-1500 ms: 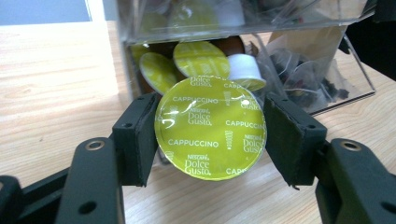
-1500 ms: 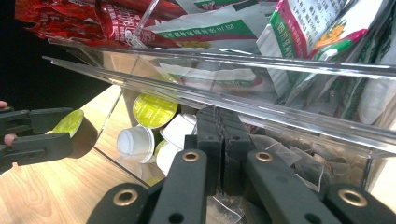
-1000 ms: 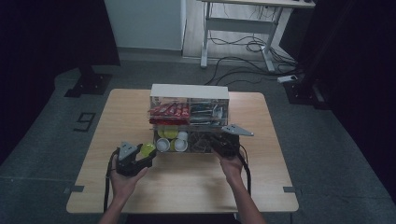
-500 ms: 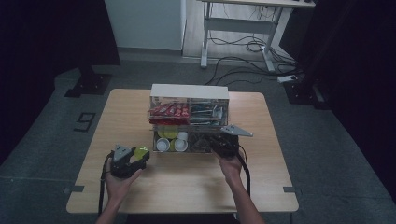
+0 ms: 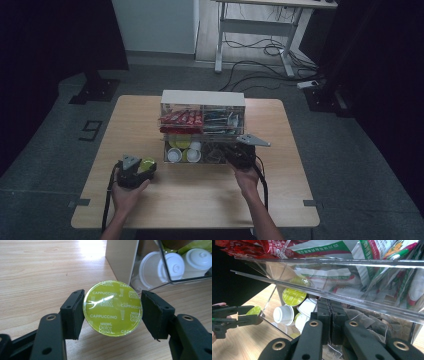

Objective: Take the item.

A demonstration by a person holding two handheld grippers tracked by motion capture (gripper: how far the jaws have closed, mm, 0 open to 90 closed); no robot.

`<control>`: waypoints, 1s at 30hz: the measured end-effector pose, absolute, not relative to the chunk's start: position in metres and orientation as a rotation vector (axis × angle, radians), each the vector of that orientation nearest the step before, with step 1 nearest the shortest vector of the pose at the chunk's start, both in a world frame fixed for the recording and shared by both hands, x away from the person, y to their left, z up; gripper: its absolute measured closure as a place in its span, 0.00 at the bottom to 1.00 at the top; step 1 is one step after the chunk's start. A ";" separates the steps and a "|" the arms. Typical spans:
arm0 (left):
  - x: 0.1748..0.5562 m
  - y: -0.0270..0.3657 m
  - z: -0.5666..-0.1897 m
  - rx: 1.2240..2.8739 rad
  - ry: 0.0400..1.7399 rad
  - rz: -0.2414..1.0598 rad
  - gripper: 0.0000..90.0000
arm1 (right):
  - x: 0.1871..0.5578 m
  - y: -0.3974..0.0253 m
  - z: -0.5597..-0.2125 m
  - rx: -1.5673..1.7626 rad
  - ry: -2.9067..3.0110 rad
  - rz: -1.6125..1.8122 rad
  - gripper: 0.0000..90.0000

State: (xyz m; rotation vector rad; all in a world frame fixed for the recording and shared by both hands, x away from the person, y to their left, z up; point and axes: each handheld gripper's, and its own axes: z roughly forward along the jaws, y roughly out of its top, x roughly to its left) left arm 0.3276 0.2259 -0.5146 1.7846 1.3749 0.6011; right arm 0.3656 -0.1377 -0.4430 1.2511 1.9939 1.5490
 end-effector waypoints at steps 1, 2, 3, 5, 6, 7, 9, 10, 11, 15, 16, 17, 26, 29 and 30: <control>0.328 0.226 -0.515 1.785 1.375 0.601 0.43 | 0.366 -0.138 -0.443 1.251 1.994 1.549 0.97; 0.329 0.226 -0.515 1.787 1.377 0.601 0.43 | 0.366 -0.138 -0.443 1.251 1.995 1.548 0.97; 0.329 0.226 -0.515 1.787 1.377 0.601 0.43 | 0.366 -0.138 -0.443 1.251 1.995 1.548 0.97; 0.330 0.226 -0.517 1.790 1.382 0.605 0.43 | 0.366 -0.138 -0.444 1.252 1.995 1.547 0.97; 0.331 0.226 -0.517 1.793 1.389 0.605 0.43 | 0.366 -0.138 -0.445 1.252 1.994 1.546 0.97; 0.332 0.226 -0.518 1.798 1.394 0.605 0.43 | 0.366 -0.138 -0.445 1.253 1.995 1.545 0.97; 0.333 0.227 -0.519 1.802 1.394 0.605 0.43 | 0.365 -0.138 -0.445 1.253 1.996 1.545 0.97; 0.333 0.227 -0.519 1.803 1.396 0.604 0.43 | 0.365 -0.138 -0.445 1.251 1.998 1.545 0.97; 0.334 0.227 -0.519 1.805 1.398 0.603 0.43 | 0.365 -0.138 -0.446 1.254 1.998 1.547 0.97; 0.338 0.227 -0.523 1.818 1.422 0.603 0.43 | 0.366 -0.139 -0.446 1.253 1.998 1.548 0.97; 0.338 0.227 -0.524 1.818 1.426 0.601 0.43 | 0.366 -0.139 -0.446 1.253 1.998 1.548 0.97; 0.340 0.227 -0.526 1.821 1.429 0.598 0.43 | 0.366 -0.139 -0.446 1.254 1.998 1.544 0.97; 0.343 0.229 -0.528 1.829 1.446 0.588 0.43 | 0.366 -0.138 -0.446 1.258 1.996 1.540 0.97; 0.344 0.230 -0.529 1.838 1.450 0.584 0.43 | 0.366 -0.138 -0.446 1.258 1.997 1.540 0.97; 0.344 0.230 -0.529 1.840 1.450 0.582 0.43 | 0.366 -0.138 -0.446 1.257 1.997 1.540 0.97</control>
